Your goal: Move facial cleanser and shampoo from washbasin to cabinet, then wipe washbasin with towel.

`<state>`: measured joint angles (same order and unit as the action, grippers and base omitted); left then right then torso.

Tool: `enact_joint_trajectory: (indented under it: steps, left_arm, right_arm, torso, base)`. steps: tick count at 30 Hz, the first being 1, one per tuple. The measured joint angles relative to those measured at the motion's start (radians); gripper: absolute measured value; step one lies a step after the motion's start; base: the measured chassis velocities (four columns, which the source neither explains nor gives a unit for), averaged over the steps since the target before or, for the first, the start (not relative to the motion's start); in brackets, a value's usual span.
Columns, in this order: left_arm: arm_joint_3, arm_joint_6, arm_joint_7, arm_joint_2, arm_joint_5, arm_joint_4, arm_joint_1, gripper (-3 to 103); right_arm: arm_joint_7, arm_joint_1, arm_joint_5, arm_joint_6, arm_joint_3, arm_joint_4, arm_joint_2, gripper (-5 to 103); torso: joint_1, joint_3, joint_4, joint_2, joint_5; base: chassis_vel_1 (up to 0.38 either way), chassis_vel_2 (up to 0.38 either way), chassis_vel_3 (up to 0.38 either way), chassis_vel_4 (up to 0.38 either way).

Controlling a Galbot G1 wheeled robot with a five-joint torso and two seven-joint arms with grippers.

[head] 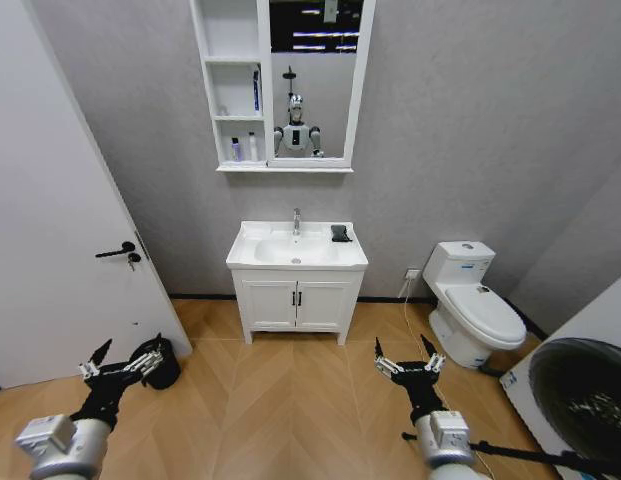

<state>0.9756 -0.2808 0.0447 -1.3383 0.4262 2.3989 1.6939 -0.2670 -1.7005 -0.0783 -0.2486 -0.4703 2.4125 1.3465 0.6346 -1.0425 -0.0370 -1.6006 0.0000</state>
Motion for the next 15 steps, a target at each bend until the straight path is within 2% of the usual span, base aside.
enact_joint_trajectory:
  steps: [15]
  left_arm:
    - [0.000,0.000,0.000,0.000,0.000,0.000,0.000,100]
  right_arm:
    - [0.000,0.000,0.000,0.000,0.000,0.000,0.000,100]
  torso:
    - [0.000,0.000,0.0000,0.000,0.0000]
  base:
    - [0.000,0.000,0.000,0.000]
